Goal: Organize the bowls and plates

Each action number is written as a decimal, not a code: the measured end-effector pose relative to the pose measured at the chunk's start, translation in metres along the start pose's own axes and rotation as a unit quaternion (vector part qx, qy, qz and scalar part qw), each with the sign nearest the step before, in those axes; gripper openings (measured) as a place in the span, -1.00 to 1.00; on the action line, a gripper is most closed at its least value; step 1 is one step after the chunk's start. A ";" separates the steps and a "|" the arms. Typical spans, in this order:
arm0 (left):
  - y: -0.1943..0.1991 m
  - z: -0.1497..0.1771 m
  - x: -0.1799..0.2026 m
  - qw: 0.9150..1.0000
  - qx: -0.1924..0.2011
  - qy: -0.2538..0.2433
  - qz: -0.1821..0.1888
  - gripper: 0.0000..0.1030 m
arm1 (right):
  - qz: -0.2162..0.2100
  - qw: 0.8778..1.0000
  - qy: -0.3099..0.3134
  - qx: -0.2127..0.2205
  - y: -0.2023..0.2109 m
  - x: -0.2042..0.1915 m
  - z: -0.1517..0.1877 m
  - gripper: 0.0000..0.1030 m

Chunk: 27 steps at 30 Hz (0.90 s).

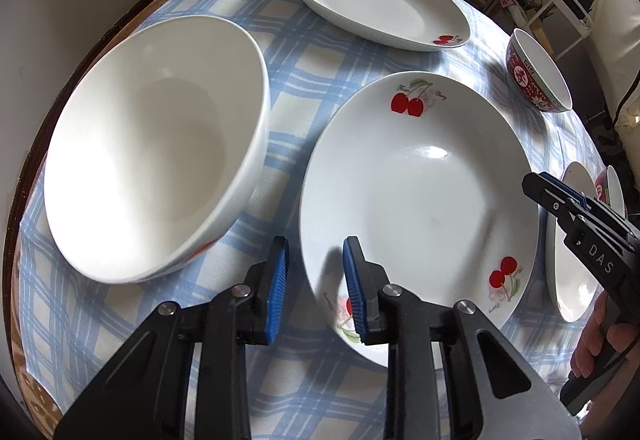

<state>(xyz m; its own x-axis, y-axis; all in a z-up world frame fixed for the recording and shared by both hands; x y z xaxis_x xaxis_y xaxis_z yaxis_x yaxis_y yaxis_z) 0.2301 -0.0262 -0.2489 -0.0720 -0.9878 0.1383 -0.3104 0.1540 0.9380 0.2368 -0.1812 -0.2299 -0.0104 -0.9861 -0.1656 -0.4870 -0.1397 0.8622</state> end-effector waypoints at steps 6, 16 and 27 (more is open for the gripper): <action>-0.002 -0.003 -0.003 1.000 0.000 0.014 0.015 -0.58 | -0.013 1.000 -0.004 -0.003 -0.005 -0.002 -0.001 -0.56; -0.005 -0.006 0.000 0.999 0.010 0.016 0.028 -0.67 | -0.036 0.999 -0.022 -0.010 -0.013 -0.003 0.002 -0.79; 0.008 -0.003 0.010 0.999 0.021 -0.032 0.031 -0.68 | -0.018 0.999 -0.027 -0.010 0.000 0.000 0.008 -0.78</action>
Point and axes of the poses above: each gripper's, at about its wrist camera, not at the fingertips, and y roughly against the way its jaws point, x to its right, z to its underside, the point moved 7 cm from there along -y, roughly the way its jaws point, and after that the axes turned 5 degrees about x, right-handed, at the moved point
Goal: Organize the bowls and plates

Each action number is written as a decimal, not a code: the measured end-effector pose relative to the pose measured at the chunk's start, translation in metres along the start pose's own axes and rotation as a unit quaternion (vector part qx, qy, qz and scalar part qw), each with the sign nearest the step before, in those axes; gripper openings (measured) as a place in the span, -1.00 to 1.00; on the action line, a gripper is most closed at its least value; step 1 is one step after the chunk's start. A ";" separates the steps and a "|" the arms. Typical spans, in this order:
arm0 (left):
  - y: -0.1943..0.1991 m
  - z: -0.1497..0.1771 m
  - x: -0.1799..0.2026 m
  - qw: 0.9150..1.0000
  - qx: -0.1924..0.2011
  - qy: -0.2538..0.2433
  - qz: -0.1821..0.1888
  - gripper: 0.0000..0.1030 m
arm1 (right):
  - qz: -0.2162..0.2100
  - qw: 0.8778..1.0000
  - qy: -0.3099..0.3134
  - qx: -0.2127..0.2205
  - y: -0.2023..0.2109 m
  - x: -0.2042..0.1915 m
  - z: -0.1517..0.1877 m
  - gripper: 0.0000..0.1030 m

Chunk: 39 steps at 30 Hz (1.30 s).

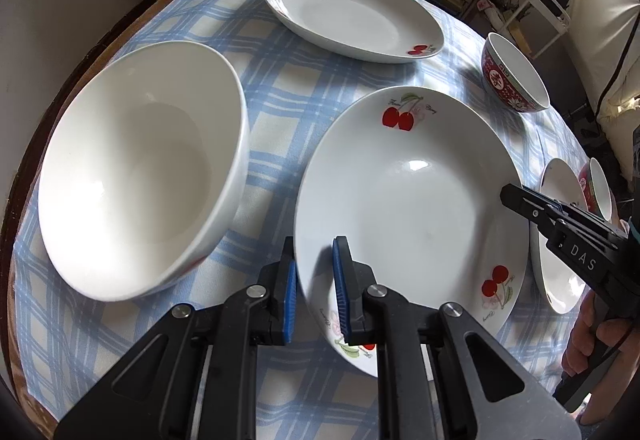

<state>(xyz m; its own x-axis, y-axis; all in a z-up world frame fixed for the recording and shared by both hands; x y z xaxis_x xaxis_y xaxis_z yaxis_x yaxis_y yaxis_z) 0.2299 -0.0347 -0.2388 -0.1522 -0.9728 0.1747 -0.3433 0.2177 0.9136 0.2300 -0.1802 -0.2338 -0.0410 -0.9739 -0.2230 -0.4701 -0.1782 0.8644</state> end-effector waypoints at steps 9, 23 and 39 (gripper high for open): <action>0.017 0.013 0.008 1.000 0.001 -0.011 0.006 -0.67 | 0.006 1.000 0.007 0.004 0.026 -0.005 0.018 -0.78; 0.036 0.052 0.027 0.999 -0.016 -0.036 0.016 -0.67 | 0.026 0.999 -0.017 -0.010 0.059 0.004 0.064 -0.78; 0.020 0.082 0.043 0.997 -0.062 -0.043 0.029 -0.66 | 0.060 0.997 -0.039 -0.035 0.065 0.023 0.098 -0.78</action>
Point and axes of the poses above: each gripper's, at about its wrist camera, not at the fingertips, and y roughly against the way its jaws point, x to its right, z to its underside, the point moved 7 cm from there along -y, roughly the way its jaws point, and after that the axes turned 5 degrees about x, right-handed, at the moved point
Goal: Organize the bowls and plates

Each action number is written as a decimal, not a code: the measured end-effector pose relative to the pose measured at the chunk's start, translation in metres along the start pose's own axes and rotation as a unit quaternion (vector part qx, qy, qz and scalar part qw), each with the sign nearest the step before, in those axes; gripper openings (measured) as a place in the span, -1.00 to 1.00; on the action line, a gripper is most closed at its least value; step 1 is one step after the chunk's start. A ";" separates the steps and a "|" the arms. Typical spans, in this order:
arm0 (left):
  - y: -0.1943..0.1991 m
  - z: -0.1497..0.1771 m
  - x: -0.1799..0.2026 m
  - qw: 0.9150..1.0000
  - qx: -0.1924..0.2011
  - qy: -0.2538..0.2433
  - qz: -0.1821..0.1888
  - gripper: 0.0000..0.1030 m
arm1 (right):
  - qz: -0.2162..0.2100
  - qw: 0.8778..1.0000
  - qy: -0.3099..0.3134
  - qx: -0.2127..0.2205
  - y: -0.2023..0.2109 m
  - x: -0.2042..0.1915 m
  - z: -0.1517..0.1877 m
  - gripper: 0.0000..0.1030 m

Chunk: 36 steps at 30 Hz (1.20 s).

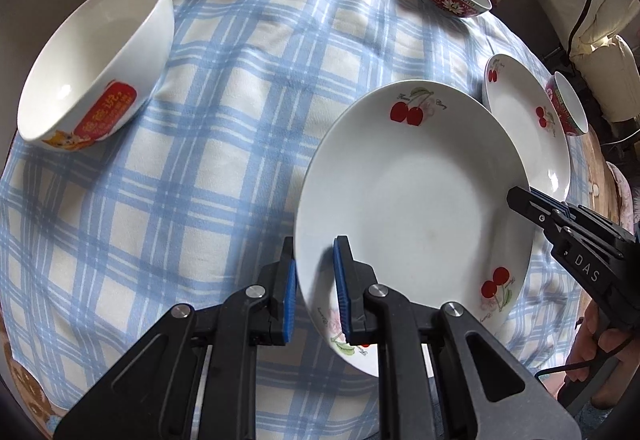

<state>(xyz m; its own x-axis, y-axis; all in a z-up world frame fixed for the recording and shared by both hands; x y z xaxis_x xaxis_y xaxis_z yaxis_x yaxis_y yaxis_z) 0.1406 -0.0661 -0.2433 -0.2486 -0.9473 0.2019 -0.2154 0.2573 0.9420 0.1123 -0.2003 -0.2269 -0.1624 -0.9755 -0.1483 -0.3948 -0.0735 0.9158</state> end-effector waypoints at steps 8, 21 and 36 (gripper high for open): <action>-0.001 0.013 0.001 1.000 -0.010 -0.017 -0.022 -0.66 | -0.003 1.000 -0.007 -0.025 -0.009 0.000 0.018 -0.75; -0.009 0.008 0.008 0.999 -0.022 -0.015 -0.027 -0.64 | -0.001 0.999 -0.004 -0.032 -0.011 -0.001 0.019 -0.75; 0.005 -0.008 -0.005 0.999 -0.001 -0.019 -0.041 -0.63 | -0.015 1.000 -0.006 -0.026 -0.002 0.002 0.011 -0.74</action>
Point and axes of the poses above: each gripper's, at about its wrist camera, not at the fingertips, and y roughly against the way its jaws point, x to its right, z to its underside, the point moved 7 cm from there along -y, roughly the way its jaws point, and after that the axes turned 5 degrees about x, right-handed, at the moved point
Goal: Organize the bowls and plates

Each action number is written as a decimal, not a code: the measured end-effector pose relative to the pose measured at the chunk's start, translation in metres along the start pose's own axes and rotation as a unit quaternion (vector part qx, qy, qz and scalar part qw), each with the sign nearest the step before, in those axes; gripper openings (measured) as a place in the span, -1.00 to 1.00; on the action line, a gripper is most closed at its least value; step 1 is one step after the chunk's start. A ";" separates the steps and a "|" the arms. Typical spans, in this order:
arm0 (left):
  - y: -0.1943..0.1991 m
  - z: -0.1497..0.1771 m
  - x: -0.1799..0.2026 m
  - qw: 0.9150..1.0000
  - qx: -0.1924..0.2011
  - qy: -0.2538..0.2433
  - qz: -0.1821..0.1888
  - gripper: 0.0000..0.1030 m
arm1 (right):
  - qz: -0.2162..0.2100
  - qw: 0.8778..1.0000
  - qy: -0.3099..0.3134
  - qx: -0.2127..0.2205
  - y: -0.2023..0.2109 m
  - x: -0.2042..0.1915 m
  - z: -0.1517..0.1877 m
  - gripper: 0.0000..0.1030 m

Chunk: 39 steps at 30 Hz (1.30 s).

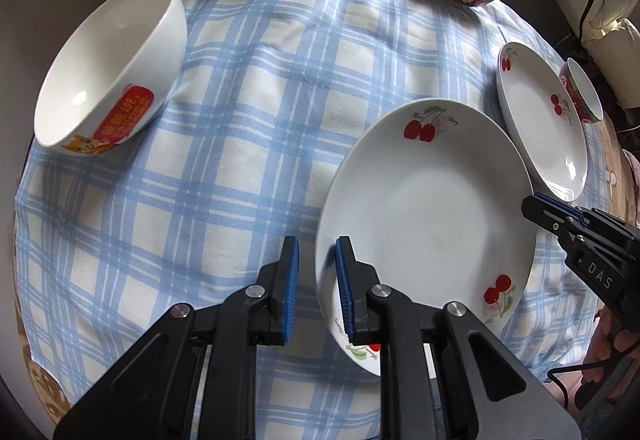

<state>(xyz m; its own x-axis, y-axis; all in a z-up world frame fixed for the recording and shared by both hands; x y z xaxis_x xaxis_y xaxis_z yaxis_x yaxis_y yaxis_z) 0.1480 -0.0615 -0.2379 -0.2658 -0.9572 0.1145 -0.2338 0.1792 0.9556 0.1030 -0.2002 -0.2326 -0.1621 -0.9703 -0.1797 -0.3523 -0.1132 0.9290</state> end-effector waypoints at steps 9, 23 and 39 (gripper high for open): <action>0.041 -0.027 0.007 0.998 0.056 -0.038 -0.018 -0.42 | 0.002 0.999 0.015 0.052 0.041 0.012 -0.021 -0.63; 0.043 -0.085 0.056 0.992 0.079 -0.096 -0.011 0.61 | 0.084 0.994 -0.008 0.074 0.043 0.081 -0.055 0.81; -0.027 -0.129 0.138 0.993 0.036 -0.113 0.025 0.71 | 0.100 0.989 -0.079 0.081 0.033 0.154 -0.070 0.96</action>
<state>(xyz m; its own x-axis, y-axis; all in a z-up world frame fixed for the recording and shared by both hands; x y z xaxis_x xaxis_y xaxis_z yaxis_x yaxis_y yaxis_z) 0.2380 -0.2279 -0.2134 -0.4805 -0.8724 0.0898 -0.2786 0.2489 0.9276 0.1312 -0.3685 -0.2069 -0.3813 -0.9226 -0.0589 -0.4392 0.1247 0.8897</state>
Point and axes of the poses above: each gripper's, at about its wrist camera, not at the fingertips, and y roughly against the way its jaws point, x to its right, z to its underside, the point moved 7 cm from there along -y, roughly the way its jaws point, and after that the axes turned 5 degrees about x, right-handed, at the moved point
